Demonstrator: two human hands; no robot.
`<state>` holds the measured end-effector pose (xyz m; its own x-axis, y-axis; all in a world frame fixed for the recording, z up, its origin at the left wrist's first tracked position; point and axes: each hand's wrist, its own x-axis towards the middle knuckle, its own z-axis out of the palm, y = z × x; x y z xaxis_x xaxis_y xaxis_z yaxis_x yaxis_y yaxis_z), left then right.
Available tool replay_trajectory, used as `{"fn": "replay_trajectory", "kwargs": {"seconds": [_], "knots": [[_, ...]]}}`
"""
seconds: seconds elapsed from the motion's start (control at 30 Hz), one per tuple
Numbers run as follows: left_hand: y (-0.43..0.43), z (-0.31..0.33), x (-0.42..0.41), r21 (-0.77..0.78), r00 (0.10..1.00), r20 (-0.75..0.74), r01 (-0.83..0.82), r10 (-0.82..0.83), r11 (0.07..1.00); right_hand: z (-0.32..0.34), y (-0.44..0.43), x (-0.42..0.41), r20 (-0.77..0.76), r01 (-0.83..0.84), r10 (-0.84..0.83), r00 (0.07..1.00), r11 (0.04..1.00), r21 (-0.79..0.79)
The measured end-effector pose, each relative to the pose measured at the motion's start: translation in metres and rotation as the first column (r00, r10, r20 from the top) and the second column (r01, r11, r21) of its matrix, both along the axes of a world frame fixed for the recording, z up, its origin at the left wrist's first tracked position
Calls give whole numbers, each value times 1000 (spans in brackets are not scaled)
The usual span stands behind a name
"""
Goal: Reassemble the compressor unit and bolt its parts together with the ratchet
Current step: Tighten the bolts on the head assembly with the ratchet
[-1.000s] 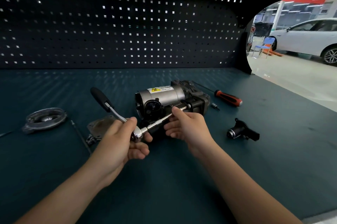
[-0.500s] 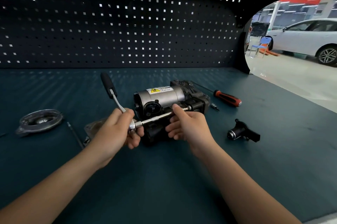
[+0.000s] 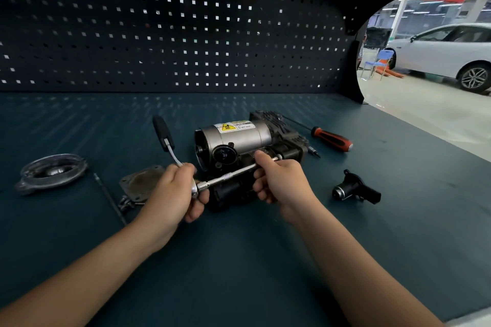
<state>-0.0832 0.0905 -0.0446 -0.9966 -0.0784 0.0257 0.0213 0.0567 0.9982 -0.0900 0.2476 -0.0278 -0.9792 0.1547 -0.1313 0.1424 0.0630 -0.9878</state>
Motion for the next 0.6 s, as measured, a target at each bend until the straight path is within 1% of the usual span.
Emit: {"fn": "replay_trajectory", "kwargs": {"seconds": [0.1, 0.13, 0.17, 0.2, 0.23, 0.27, 0.3, 0.33, 0.37, 0.4, 0.43, 0.47, 0.5, 0.53, 0.57, 0.6], "knots": [[-1, 10, -3, 287, 961, 256, 30, -107, 957, -2, -1, 1, 10, 11, -10, 1000, 998, -54], [-1, 12, -3, 326, 948, 292, 29, -130, 945, -3, -1, 1, 16, 11, -10, 1000, 998, -63], [-1, 13, -3, 312, 949, 290, 27, -122, 950, -3, 0, 2, 25, 7, -6, 1000, 998, -63], [-1, 13, -2, 238, 967, 238, 32, -90, 971, -4, 0, 2, 38, 1, 2, 999, 998, -59], [-1, 11, 0, 113, 990, 135, 35, -50, 993, -4, 1, 3, 51, -8, 11, 999, 999, -51], [-1, 8, 3, -38, 1000, -9, 18, -19, 999, -4, 1, 4, 61, -15, 18, 998, 999, -43], [-2, 6, 6, -181, 981, -191, -14, -21, 983, -5, 1, 5, 65, -18, 20, 998, 999, -36], [-5, 3, 8, -312, 923, -379, -59, -68, 948, -6, 1, 6, 66, -15, 17, 998, 999, -34], [-9, 1, 11, -459, 837, -521, -109, -168, 882, -6, 1, 6, 67, -6, 8, 998, 999, -35], [-14, 1, 11, -604, 754, -592, -181, -285, 776, -7, 1, 7, 73, 3, 0, 997, 999, -40], [-18, 2, 12, -700, 682, -623, -269, -383, 662, -7, 1, 7, 81, 10, -6, 997, 999, -51], [-21, 2, 12, -755, 637, -621, -329, -457, 567, -7, 1, 7, 90, 12, -6, 996, 998, -68], [-22, 1, 13, -783, 633, -600, -339, -489, 521, -7, 0, 8, 99, 9, 0, 995, 996, -91], [-21, 0, 15, -781, 661, -587, -310, -468, 542, -6, 0, 8, 106, 5, 8, 994, 993, -116], [-19, 0, 16, -750, 701, -582, -268, -412, 605, -5, -1, 8, 110, -1, 16, 994, 991, -137], [-16, -2, 17, -688, 744, -574, -213, -341, 694, -5, -1, 7, 114, -8, 26, 993, 988, -154]]}}
